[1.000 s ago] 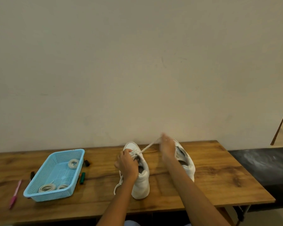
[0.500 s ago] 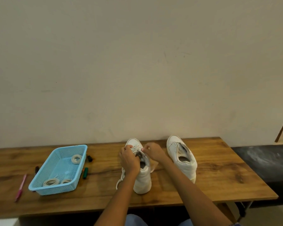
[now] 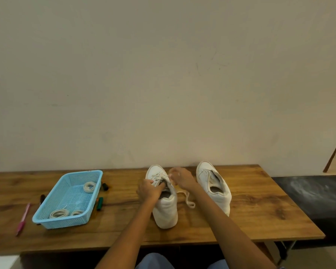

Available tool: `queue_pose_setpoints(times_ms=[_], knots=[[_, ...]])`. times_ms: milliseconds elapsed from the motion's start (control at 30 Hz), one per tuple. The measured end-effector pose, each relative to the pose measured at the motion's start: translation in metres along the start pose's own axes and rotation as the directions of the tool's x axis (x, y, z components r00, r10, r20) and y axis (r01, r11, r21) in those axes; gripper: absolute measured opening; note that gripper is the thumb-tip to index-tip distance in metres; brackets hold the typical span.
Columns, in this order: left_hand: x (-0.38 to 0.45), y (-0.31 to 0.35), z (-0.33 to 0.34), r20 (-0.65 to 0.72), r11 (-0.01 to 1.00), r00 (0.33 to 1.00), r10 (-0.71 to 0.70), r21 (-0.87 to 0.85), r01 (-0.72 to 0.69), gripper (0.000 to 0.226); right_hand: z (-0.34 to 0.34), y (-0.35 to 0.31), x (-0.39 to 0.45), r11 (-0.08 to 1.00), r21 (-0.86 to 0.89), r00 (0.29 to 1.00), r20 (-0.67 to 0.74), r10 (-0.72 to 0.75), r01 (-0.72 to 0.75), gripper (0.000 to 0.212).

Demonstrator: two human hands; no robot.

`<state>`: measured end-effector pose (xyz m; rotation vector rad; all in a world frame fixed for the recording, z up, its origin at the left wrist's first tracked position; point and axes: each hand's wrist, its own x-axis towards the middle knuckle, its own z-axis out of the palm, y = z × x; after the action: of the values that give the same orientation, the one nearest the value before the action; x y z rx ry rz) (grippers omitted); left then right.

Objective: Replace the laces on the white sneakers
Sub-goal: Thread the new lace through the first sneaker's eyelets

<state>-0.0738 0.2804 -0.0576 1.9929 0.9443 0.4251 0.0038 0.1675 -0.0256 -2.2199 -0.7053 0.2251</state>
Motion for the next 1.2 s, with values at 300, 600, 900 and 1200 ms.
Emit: queue_pose_setpoints(times_ms=[300, 600, 900, 1200], knots=[[0.004, -0.016, -0.012, 0.133, 0.966, 0.989, 0.06, -0.257, -0.024, 0.025, 0.007, -0.007, 0.001, 0.988, -0.152, 0.999, 0.035, 0.028, -0.023, 0.018], [0.002, -0.013, -0.004, -0.008, 0.99, 0.992, -0.123, -0.075, 0.122, 0.04, 0.02, 0.016, -0.014, 0.938, -0.317, 0.99, -0.051, 0.133, -0.143, 0.017], [-0.018, -0.005, -0.015, -0.225, 0.971, 0.945, 0.236, 0.086, -0.222, 0.017, -0.002, 0.007, -0.02, 0.97, 0.047, 0.969, 0.085, 0.232, -0.237, 0.014], [-0.03, 0.004, -0.011, -0.161, 0.935, 0.927, 0.34, 0.165, -0.314, 0.028, -0.007, -0.002, -0.01, 0.961, 0.089, 0.965, 0.049, 0.257, -0.26, 0.018]])
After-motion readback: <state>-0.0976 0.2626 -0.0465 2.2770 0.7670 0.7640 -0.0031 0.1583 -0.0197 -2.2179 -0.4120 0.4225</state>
